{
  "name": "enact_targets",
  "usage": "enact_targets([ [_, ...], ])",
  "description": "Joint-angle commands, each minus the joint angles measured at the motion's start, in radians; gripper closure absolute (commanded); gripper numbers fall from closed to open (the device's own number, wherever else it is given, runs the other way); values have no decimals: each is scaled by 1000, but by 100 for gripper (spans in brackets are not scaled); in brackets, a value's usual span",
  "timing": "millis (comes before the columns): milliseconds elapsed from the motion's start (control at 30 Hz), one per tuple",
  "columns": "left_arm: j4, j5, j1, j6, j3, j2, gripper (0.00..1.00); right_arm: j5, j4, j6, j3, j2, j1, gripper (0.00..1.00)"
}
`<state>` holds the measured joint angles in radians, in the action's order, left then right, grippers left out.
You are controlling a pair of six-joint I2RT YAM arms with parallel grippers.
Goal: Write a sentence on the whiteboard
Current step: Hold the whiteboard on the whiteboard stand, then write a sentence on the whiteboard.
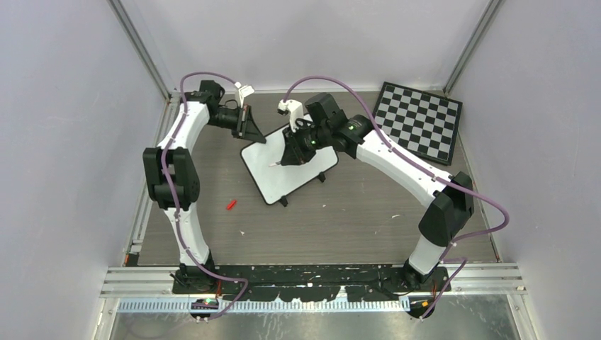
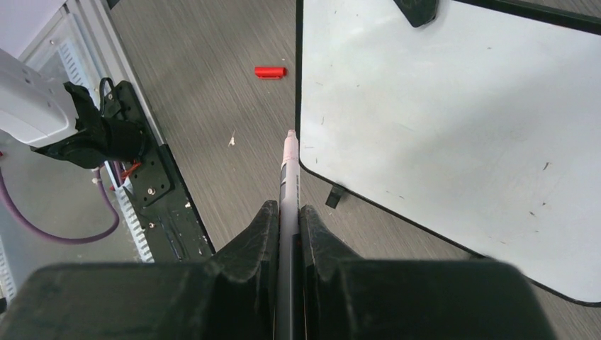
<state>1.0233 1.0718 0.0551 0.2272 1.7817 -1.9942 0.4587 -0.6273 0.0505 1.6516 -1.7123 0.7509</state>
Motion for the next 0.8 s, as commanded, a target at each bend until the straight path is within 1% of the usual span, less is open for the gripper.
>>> enact_targets([
  [0,113,52,23,98,26,-24,100,21,-15,-11,15,66,5,100],
  [167,211,61,55,214,9,-31,100,24,-26,-14,10,75,5,100],
  [300,257,67,84,281,13,-29,100,36,-26,-8,8,76,4,100],
  [433,354,57,124,370,59,-56,100,48,-26,0,5,81,5,100],
  [567,379,52,128,373,80,-64,100,54,-30,0,-3,92,5,100],
  [767,370,60,93,348,67,11,100,54,-37,-5,-22,107,5,100],
])
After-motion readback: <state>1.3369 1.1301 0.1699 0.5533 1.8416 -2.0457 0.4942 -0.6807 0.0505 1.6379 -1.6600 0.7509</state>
